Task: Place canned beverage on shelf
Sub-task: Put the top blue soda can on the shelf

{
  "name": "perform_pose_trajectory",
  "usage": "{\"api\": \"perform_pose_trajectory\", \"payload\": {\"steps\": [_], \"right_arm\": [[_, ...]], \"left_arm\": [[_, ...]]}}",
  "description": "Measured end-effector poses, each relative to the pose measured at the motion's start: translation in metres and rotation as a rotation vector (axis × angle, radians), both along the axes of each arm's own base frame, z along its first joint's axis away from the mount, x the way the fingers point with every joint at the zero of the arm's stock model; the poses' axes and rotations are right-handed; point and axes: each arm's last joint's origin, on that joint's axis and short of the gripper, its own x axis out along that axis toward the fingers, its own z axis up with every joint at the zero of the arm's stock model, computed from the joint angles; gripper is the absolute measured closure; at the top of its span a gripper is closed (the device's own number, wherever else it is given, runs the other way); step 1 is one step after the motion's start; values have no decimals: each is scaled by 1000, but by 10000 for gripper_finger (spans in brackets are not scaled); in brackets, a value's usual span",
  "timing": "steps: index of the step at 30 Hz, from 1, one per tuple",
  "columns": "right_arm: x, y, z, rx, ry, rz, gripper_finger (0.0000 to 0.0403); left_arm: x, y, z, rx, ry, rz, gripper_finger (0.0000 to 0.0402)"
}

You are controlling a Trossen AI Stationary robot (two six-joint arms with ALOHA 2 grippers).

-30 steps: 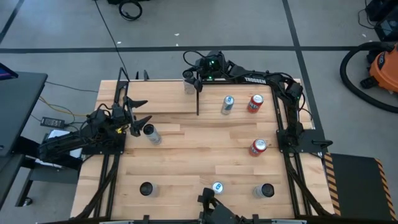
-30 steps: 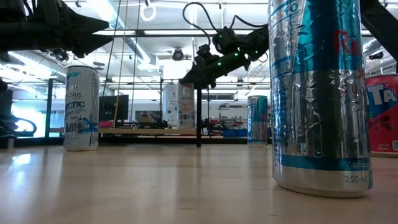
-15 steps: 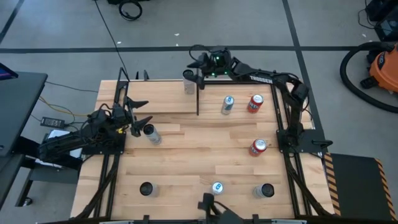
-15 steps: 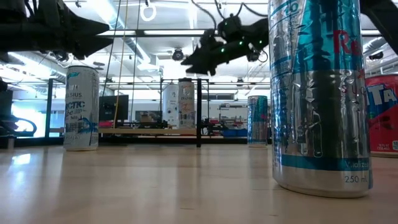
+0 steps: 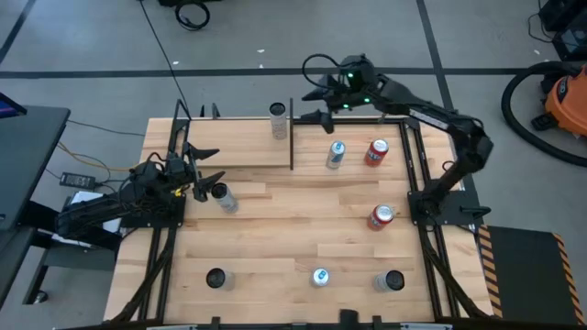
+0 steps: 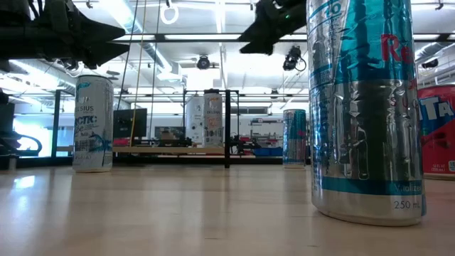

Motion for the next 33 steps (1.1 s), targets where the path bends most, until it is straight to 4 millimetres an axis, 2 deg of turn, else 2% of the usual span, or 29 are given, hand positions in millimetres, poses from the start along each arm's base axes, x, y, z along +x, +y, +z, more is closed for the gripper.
{"api": "perform_pose_trajectory", "payload": {"steps": [6, 10, 14, 18, 22, 29, 33], "right_arm": [[-37, 21, 15, -1, 138, -97, 85], [-57, 33, 16, 27, 249, -137, 85], [-69, 41, 13, 74, 338, -138, 85], [-73, 42, 6, 79, 418, -175, 85], [-73, 39, -15, 75, 487, -170, 85], [-69, 35, -48, 42, 520, -121, 85], [-67, 34, -57, 33, 519, -115, 85]], "left_arm": [[0, 0, 0, -1, 0, 0, 49], [0, 0, 0, -1, 0, 0, 49], [0, 0, 0, -2, 0, 0, 49], [0, 0, 0, -8, -2, -2, 49], [0, 0, 0, -20, -6, -5, 49], [0, 0, 0, -20, -5, -5, 49], [0, 0, 0, -19, -9, -5, 49]]}}
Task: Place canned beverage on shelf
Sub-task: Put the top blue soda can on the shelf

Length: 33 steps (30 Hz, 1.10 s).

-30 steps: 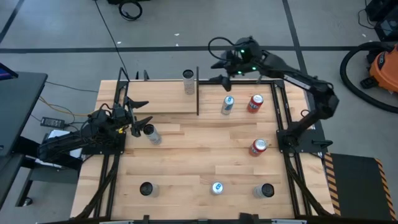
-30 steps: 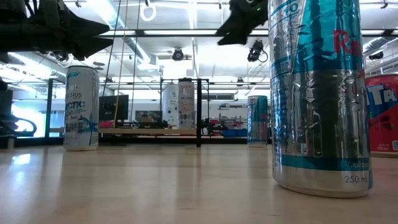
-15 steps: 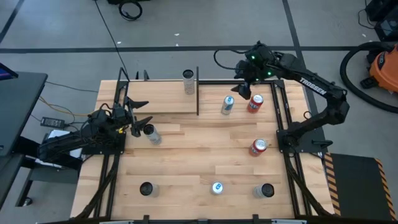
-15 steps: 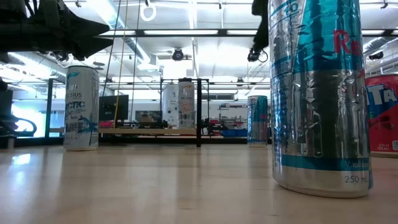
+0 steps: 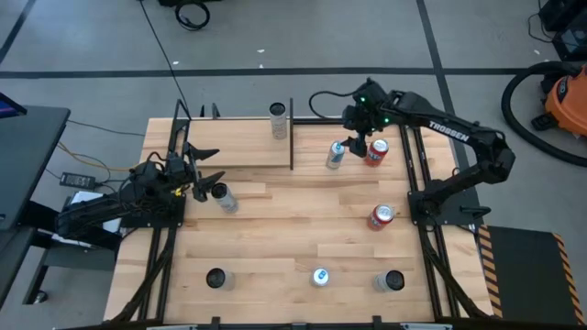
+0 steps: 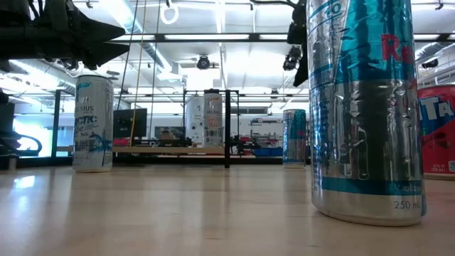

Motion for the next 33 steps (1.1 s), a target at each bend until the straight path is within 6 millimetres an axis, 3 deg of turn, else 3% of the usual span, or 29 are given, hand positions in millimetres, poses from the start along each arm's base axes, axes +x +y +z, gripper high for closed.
{"api": "perform_pose_trajectory", "payload": {"steps": [13, 33], "right_arm": [[2, -3, -42, 24, -37, 22, 84], [0, -3, -80, 8, -44, -5, 84]], "left_arm": [[0, 0, 0, 1, 0, 0, 49], [0, 0, 0, 1, 1, 0, 49]]}}
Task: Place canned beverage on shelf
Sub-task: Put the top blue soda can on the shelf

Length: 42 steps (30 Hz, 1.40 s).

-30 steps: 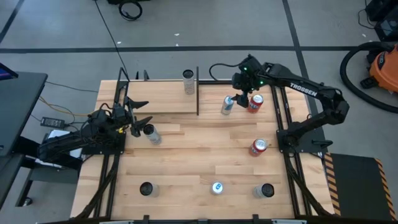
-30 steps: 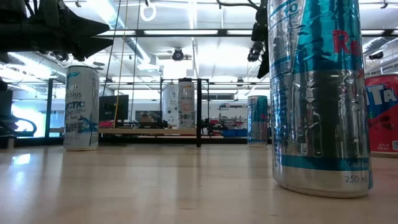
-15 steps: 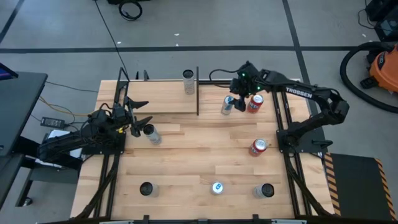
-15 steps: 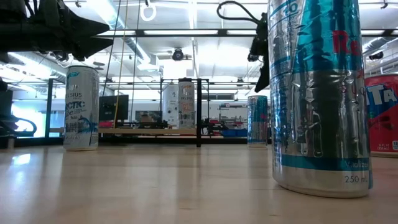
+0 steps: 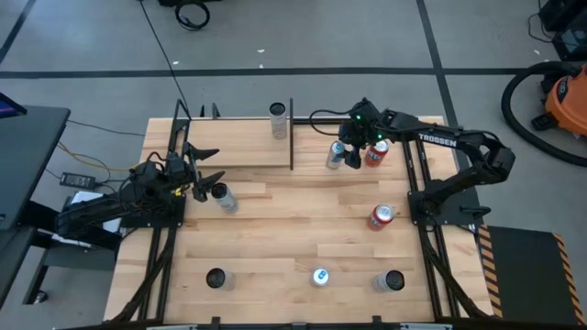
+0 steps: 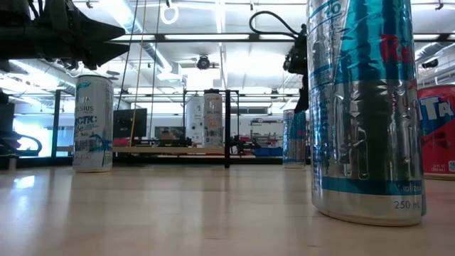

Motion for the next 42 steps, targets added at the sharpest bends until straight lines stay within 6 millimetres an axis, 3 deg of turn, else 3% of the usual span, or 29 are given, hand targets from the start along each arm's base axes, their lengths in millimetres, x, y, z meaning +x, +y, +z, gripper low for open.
{"api": "perform_pose_trajectory", "payload": {"steps": [12, 26, 34, 42], "right_arm": [[2, -2, 0, 12, -27, -36, 84], [17, -9, -27, 43, 40, -27, 99], [17, -11, -23, 23, 48, -66, 160], [25, -11, -5, 52, 4, -154, 155]], "left_arm": [[0, 0, 0, 0, 0, 0, 49], [0, 0, 0, -1, 3, 0, 49], [0, 0, 0, -1, 3, 0, 49], [0, 0, 0, -1, 3, 0, 49]]}}
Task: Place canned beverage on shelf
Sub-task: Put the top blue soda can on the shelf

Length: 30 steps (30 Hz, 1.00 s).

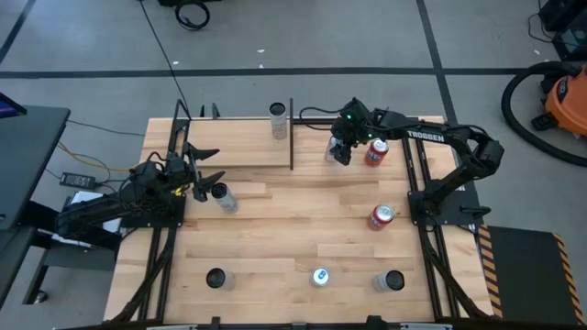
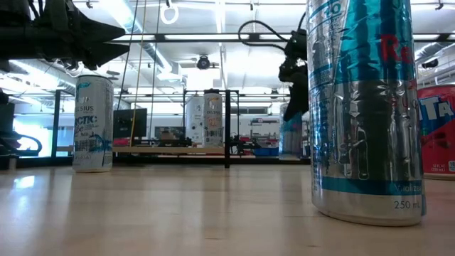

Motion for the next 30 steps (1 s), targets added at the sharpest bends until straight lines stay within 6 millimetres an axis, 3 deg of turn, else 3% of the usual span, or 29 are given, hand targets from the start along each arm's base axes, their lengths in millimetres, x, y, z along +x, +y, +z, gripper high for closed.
{"api": "perform_pose_trajectory", "payload": {"steps": [8, 18, 24, 30], "right_arm": [[16, 11, 35, -35, -37, 66, 155], [32, 14, 113, -233, -172, 66, 155], [36, 13, 163, -373, -363, 61, 155], [41, 11, 194, -501, -564, 61, 155]], "left_arm": [[0, 0, 0, 0, 0, 0, 49], [0, 0, 0, 0, 0, 0, 49], [0, 0, 0, 2, -4, 0, 49], [0, 0, 0, 3, -4, 0, 49]]}}
